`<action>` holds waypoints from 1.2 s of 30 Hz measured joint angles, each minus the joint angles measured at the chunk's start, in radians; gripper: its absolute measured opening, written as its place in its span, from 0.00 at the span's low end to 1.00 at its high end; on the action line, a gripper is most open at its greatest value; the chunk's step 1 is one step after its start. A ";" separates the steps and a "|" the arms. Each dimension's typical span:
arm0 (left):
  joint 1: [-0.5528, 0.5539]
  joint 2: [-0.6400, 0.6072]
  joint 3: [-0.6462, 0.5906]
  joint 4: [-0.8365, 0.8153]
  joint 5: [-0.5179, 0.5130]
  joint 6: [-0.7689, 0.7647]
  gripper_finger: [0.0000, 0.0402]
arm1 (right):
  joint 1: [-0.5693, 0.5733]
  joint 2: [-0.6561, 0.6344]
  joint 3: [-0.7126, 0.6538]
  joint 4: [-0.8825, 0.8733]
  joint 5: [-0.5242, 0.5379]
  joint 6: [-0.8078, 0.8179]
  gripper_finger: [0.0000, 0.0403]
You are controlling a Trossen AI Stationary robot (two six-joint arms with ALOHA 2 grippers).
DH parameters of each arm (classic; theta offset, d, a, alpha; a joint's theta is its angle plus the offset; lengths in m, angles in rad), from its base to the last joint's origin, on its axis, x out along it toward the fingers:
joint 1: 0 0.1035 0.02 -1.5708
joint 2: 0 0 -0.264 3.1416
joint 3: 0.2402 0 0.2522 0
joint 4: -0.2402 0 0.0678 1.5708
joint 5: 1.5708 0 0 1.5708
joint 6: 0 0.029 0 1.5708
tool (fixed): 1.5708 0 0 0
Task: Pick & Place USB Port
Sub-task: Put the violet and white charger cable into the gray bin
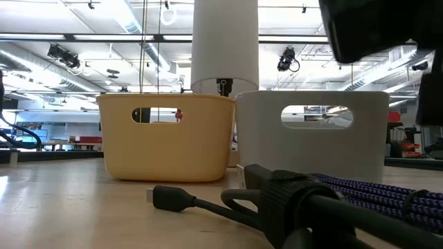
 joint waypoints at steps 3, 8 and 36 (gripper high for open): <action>0.000 0.000 0.000 -0.002 0.000 0.000 0.30 | -0.001 0.001 -0.028 0.028 -0.001 0.000 0.22; 0.000 0.000 0.000 -0.003 0.000 0.000 0.30 | -0.004 0.000 -0.037 0.056 -0.009 0.000 0.22; 0.000 0.000 0.002 -0.029 0.000 0.000 0.30 | -0.015 0.028 -0.007 0.098 -0.086 -0.115 0.00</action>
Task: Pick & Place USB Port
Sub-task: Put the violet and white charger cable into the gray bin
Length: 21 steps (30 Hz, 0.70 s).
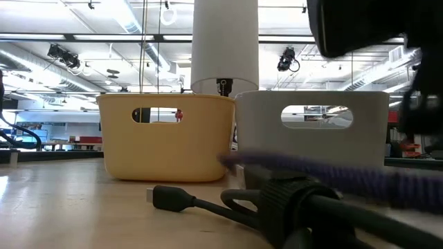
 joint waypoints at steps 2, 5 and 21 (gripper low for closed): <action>0.000 0.000 0.000 0.000 0.000 0.000 0.30 | 0.002 -0.009 0.025 -0.034 0.007 -0.015 0.00; 0.001 0.000 0.000 0.000 0.000 0.000 0.30 | 0.002 -0.012 0.084 -0.134 0.016 -0.029 0.00; 0.000 0.000 0.000 0.010 0.003 -0.002 0.30 | 0.033 -0.099 0.437 -0.766 0.327 -0.046 0.00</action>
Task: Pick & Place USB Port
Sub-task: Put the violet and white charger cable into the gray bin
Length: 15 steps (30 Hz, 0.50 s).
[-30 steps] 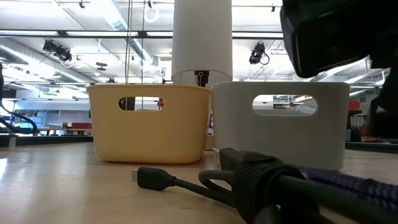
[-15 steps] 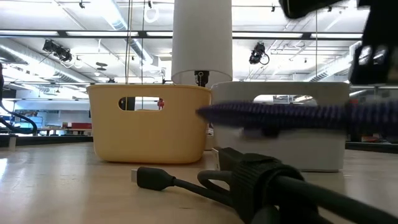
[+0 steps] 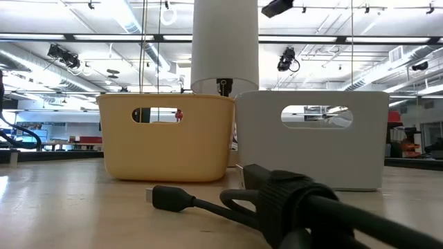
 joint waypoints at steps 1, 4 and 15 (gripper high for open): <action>0.000 0.000 0.000 -0.002 0.000 0.000 0.30 | -0.003 -0.016 -0.001 -0.022 0.031 0.004 0.00; 0.000 0.000 0.000 -0.002 0.000 0.000 0.30 | -0.028 -0.045 -0.019 -0.060 0.098 0.015 0.00; -0.003 0.000 0.000 -0.003 0.005 -0.002 0.30 | -0.219 -0.056 -0.026 -0.107 0.116 -0.133 0.00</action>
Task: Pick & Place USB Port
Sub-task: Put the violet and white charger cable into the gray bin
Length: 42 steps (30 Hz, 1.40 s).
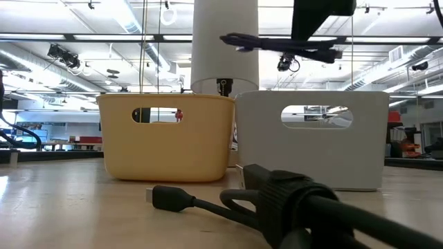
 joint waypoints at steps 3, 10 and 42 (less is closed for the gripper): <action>0.002 0.000 0.000 0.000 0.030 -0.022 0.30 | -0.032 -0.002 0.000 -0.021 0.009 -0.007 0.00; 0.003 -0.032 -0.002 -0.037 0.035 -0.023 0.30 | -0.082 -0.013 -0.045 -0.049 0.005 -0.003 0.00; 0.004 -0.080 -0.001 -0.085 0.036 -0.014 0.30 | -0.138 -0.359 -0.749 0.729 -0.195 0.058 0.02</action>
